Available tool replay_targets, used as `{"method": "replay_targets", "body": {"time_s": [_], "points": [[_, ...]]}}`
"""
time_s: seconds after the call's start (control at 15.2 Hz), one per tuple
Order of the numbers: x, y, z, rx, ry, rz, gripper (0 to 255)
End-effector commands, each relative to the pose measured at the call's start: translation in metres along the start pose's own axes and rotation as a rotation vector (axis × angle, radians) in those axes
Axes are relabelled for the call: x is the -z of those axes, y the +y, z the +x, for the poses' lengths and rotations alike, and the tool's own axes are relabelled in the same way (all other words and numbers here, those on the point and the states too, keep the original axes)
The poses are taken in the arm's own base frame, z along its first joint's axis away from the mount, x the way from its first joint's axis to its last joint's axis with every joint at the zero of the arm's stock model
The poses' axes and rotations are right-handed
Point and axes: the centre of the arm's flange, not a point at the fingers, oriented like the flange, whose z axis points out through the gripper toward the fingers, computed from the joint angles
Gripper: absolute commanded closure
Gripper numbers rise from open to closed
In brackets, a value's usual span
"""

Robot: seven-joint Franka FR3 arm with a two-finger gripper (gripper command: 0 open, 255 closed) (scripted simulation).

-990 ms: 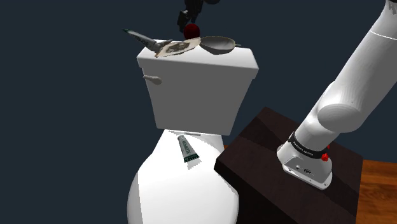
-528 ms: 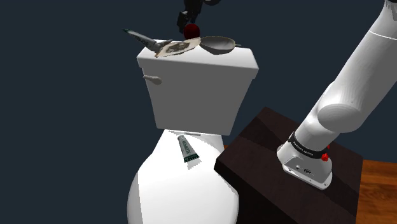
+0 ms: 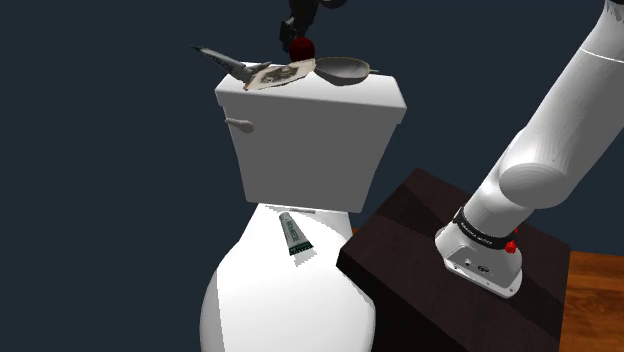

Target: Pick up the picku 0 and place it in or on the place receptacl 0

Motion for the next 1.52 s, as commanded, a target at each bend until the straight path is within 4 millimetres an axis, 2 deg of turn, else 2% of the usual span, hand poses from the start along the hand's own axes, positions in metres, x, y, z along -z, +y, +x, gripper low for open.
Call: {"method": "replay_targets", "body": {"time_s": [0.0, 0.07, 1.45], "points": [[-0.001, 0.0, -0.001, 0.0, -0.003, 0.0, 255], [-0.001, 0.0, 0.0, 0.0, -0.003, 0.0, 255], [0.098, 0.027, 0.043, 0.0, -0.003, 0.0, 255]]}}
